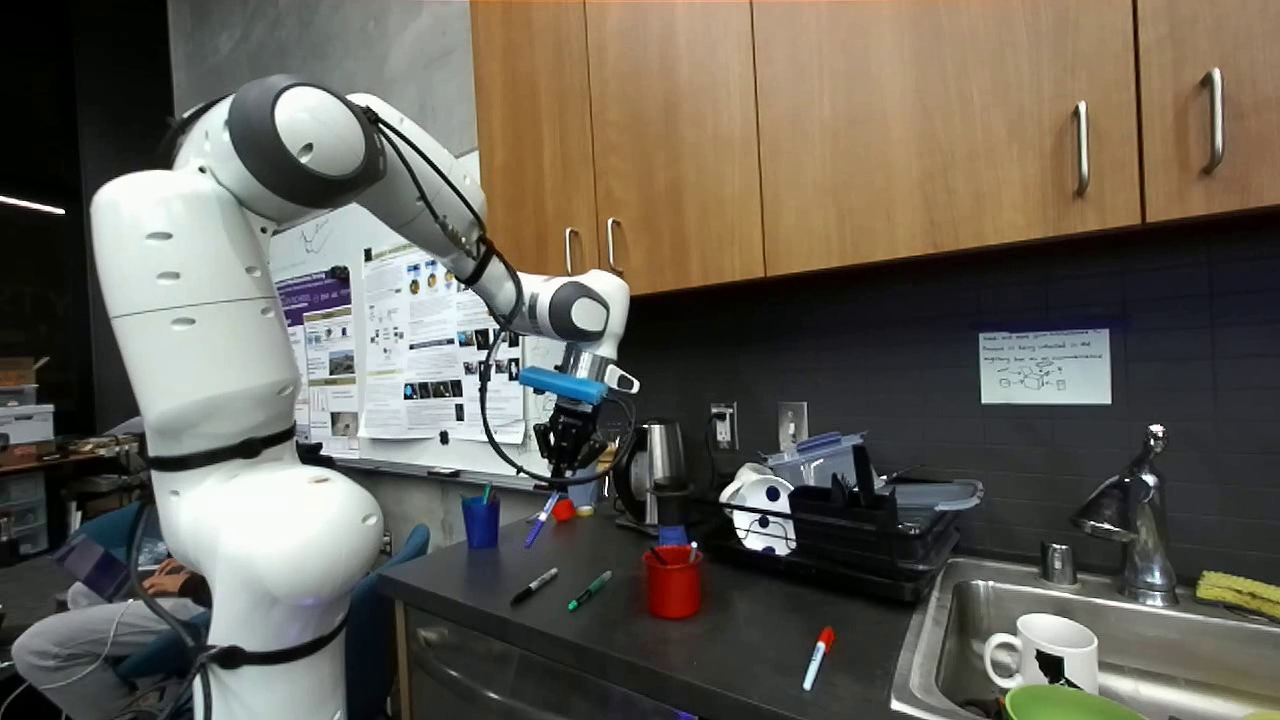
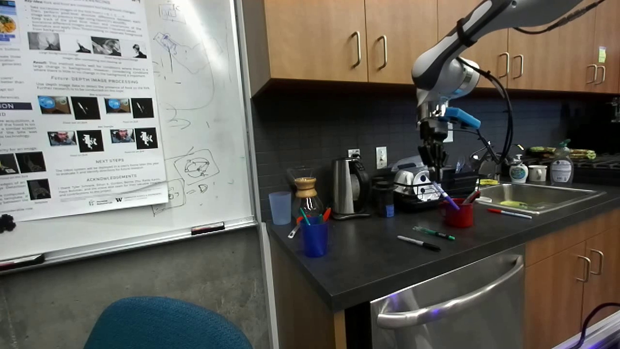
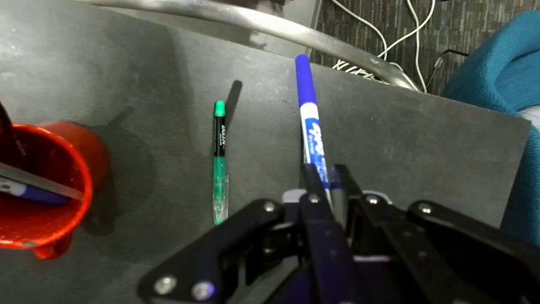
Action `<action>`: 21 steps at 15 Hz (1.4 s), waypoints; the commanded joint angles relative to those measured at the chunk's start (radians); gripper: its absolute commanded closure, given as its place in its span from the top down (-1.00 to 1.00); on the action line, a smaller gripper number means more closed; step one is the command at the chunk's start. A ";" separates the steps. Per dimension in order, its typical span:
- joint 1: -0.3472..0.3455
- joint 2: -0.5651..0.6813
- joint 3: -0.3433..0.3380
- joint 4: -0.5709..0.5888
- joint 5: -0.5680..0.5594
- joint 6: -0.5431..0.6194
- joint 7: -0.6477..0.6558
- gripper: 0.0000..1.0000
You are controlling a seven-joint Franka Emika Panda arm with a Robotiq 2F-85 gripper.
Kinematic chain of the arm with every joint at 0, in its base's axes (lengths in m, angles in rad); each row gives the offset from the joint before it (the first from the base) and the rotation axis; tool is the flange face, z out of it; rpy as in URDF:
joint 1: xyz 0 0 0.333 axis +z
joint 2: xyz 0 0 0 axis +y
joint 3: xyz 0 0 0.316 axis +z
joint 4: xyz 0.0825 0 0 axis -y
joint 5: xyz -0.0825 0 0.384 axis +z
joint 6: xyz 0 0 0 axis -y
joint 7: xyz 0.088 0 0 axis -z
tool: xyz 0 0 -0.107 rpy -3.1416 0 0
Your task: Remove one marker from the red cup
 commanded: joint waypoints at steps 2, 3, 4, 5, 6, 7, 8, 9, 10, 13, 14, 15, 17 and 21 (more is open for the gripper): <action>0.011 0.018 0.013 -0.041 0.037 0.059 -0.013 -0.94; 0.013 0.026 0.018 -0.048 0.040 0.079 -0.010 -0.94; 0.014 0.035 0.022 -0.054 0.048 0.103 -0.009 -0.94; 0.016 0.047 0.026 -0.058 0.051 0.127 -0.006 -0.94; 0.018 0.058 0.031 -0.064 0.049 0.153 -0.003 -0.94; 0.020 0.074 0.038 -0.065 0.044 0.178 0.005 -0.94; 0.023 0.087 0.042 -0.068 0.045 0.196 0.006 -0.94; 0.024 0.102 0.047 -0.070 0.042 0.213 0.007 -0.94; 0.026 0.119 0.052 -0.069 0.036 0.227 0.013 -0.94; 0.026 0.161 0.063 -0.066 0.034 0.257 0.017 -0.94; 0.024 0.176 0.065 -0.063 0.034 0.263 0.016 -0.94; 0.023 0.189 0.068 -0.061 0.033 0.269 0.017 -0.94; 0.021 0.210 0.070 -0.058 0.028 0.283 0.017 -0.94; 0.019 0.238 0.073 -0.050 0.018 0.299 0.013 -0.94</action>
